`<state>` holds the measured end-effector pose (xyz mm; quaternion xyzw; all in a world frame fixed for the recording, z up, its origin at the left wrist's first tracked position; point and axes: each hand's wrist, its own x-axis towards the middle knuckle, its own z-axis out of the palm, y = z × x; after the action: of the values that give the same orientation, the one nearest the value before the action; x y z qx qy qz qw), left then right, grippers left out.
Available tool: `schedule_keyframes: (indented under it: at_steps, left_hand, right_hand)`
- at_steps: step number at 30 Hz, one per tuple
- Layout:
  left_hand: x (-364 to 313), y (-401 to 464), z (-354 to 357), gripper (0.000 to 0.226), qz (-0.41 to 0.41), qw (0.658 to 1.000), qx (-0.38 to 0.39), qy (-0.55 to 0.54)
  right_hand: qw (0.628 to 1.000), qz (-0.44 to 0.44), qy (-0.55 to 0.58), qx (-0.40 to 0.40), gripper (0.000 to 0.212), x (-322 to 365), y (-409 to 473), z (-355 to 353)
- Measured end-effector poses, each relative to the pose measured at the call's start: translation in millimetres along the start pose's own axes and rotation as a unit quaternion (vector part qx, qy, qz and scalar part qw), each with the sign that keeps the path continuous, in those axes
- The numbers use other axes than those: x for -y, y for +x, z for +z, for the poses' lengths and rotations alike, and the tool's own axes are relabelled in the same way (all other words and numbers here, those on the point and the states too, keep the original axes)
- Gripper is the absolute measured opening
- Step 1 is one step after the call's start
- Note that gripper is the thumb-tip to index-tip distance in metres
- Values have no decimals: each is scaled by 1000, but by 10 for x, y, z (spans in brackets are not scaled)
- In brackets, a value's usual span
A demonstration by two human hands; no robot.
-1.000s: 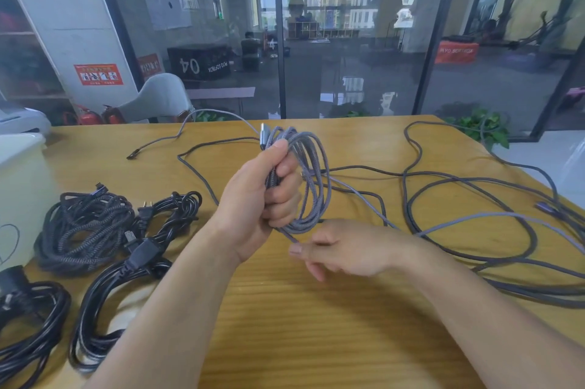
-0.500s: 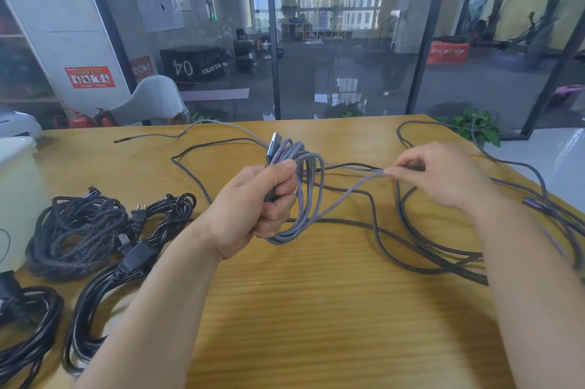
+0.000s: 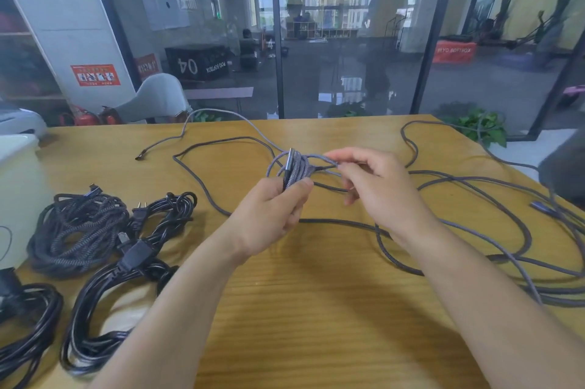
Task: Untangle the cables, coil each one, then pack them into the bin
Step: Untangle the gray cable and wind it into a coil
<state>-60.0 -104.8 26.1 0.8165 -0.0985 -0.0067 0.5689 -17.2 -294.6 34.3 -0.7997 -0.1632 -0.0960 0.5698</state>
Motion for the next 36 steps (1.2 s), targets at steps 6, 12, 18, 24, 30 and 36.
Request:
schedule_keyframes:
  at_steps: [6,12,18,24,30,36]
  left_hand:
    - [20,27,85,49,4,999,-49,-8]
    - [13,20,38,62,37,992,-117,-35]
    - [7,19,-3,56,45,986,-144,-74]
    - [8,15,0,43,36,984,-142,-98]
    - [41,40,5,45,11,981,-168,-102]
    - [39,40,14,34,13,976,-191,-100]
  right_hand:
    - [995,1,95,36,25,57,-56,45]
    - [984,-17,70,165,48,157,-108,-21]
    - [923,49,275,265,67,153,-118,-1]
    - [871,100,388,286,67,103,-92,73]
    - [956,127,148,221,28,44,-128,128]
    - [923,109,13,368,31,135,-205,60]
